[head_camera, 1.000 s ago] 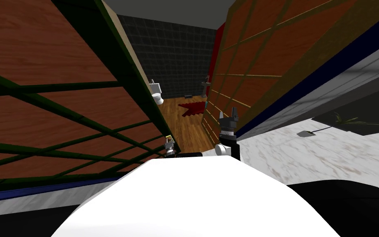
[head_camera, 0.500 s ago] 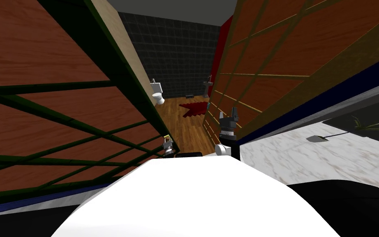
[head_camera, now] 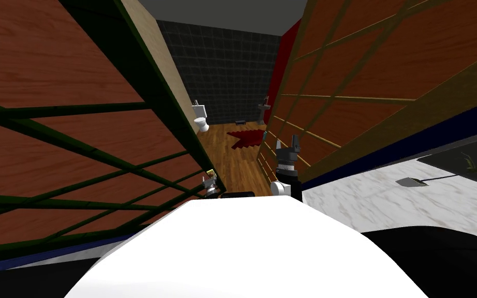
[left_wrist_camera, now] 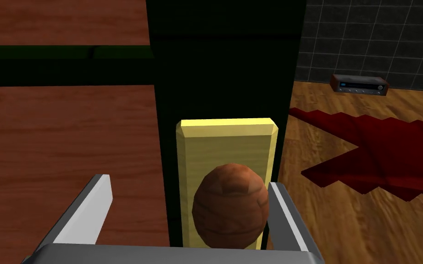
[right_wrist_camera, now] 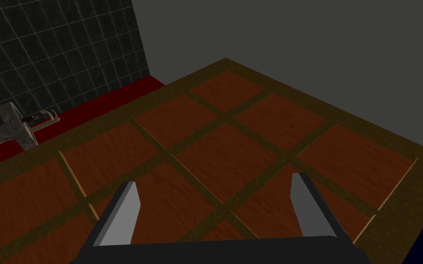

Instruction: Push the door open

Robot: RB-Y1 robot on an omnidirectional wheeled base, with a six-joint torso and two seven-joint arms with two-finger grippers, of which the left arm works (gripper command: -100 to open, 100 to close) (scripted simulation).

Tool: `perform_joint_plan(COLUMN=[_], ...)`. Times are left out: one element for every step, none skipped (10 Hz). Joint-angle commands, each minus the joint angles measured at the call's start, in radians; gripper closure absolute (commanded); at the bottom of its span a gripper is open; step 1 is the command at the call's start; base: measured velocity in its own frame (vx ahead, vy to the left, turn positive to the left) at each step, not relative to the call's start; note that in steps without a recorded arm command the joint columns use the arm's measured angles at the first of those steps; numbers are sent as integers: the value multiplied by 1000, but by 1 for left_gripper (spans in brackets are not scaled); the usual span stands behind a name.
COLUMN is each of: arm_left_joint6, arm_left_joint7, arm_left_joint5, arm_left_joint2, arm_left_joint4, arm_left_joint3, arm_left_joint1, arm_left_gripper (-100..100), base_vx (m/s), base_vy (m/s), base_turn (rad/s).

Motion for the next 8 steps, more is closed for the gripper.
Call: perform_joint_plan(arm_left_joint6=[-11,-12,-13,-15,-16,-17,-17,-18], arm_left_joint7=[-1,-4,-8,-11,-13,-16,-18,-20], arm_left_joint5=[17,24,31,38,44,50,55,61], arm_left_joint2=[6,0,-7,-15,-23,-31,-39,-49], arm_left_joint4=[1,1,1,1,0,0,0,0], arm_left_joint3=[33,45,57,68,78,88,96,105], arm_left_joint1=[-8,-10,-11,-13,-14,-16,-17,-18], arm_left_gripper=[100,100,100,100,100,100,100,100], base_vx=[157,193,200,208,199,196,199,219], base_vy=[-4,2,-4,5,-18,-47,-23,-7], base_turn=[44,66,96,60,44,59,56,66])
